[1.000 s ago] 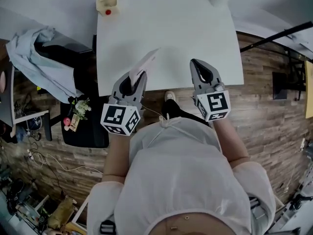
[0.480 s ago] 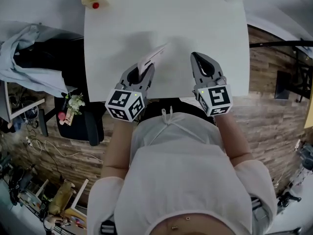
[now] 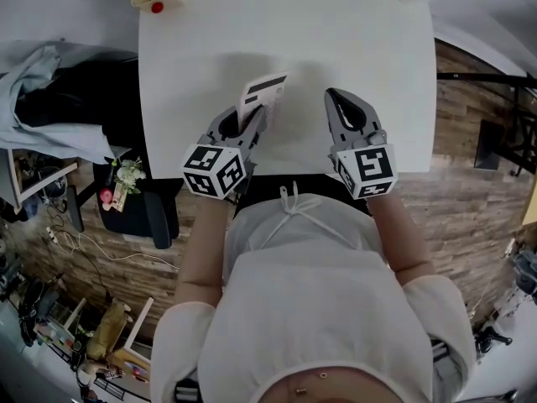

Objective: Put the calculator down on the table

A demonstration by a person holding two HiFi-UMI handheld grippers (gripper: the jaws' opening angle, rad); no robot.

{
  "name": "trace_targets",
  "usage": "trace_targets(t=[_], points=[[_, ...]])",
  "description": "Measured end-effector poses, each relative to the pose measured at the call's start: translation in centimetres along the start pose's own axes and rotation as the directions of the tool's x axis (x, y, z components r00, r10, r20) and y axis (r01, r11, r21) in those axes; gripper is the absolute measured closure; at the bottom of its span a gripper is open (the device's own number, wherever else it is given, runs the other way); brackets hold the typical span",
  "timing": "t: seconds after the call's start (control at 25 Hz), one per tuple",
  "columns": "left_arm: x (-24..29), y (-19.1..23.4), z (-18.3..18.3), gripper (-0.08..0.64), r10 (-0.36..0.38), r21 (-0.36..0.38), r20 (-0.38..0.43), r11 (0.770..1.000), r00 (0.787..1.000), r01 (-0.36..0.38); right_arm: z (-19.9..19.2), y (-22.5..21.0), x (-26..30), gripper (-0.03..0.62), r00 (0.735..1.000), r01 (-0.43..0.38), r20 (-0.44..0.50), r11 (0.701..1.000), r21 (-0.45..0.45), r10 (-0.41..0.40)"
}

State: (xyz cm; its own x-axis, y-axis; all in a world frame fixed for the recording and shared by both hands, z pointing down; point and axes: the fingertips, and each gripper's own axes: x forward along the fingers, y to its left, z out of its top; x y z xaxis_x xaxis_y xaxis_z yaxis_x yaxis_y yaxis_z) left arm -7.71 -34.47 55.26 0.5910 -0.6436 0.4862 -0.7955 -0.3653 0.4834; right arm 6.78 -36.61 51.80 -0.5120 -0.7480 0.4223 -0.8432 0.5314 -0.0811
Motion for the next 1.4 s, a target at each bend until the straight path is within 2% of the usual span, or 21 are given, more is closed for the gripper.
trace_targets(t=[0.28,0.56,0.76,0.88,1.04,1.24,1.4], points=[[1.3,2.4,-0.4,0.402,0.066,-0.011,-0.038,0.998,0.997,-0.066,-0.4,-0.3,1.0,0.586,1.0,-0.011,-0.013,1.0,0.01,0.011],[1.7,4.2,-0.5,0.385,0.113,-0.009,-0.034,0.994,0.993,-0.113,-0.4,-0.5,1.7,0.586,1.0,-0.017,-0.022,1.0,0.007,0.017],[1.6,5.7,-1.0,0.313,0.174,0.0,-0.057,0.985,0.983,-0.175,-0.5,-0.3,2.1,0.586,0.999,-0.021,-0.025,1.0,0.013,0.022],[1.5,6.3,-1.2,0.305,0.199,-0.011,-0.069,0.98,0.977,-0.201,-0.1,-0.1,2.2,0.586,1.0,-0.024,-0.019,1.0,0.014,0.024],[1.2,7.4,-1.5,0.275,0.282,0.116,-0.077,0.955,0.956,-0.272,0.1,0.2,1.9,0.586,1.0,-0.022,-0.015,1.0,0.011,0.022],[0.2,6.9,-0.3,0.275,0.279,0.118,-0.032,0.954,0.96,-0.274,0.5,0.2,1.4,0.586,1.0,-0.011,-0.005,1.0,0.002,0.011],[-1.2,4.7,1.7,0.276,0.244,0.201,-0.005,0.95,0.97,-0.238,1.7,0.5,0.2,0.586,0.999,-0.015,0.038,1.0,-0.004,0.015]])
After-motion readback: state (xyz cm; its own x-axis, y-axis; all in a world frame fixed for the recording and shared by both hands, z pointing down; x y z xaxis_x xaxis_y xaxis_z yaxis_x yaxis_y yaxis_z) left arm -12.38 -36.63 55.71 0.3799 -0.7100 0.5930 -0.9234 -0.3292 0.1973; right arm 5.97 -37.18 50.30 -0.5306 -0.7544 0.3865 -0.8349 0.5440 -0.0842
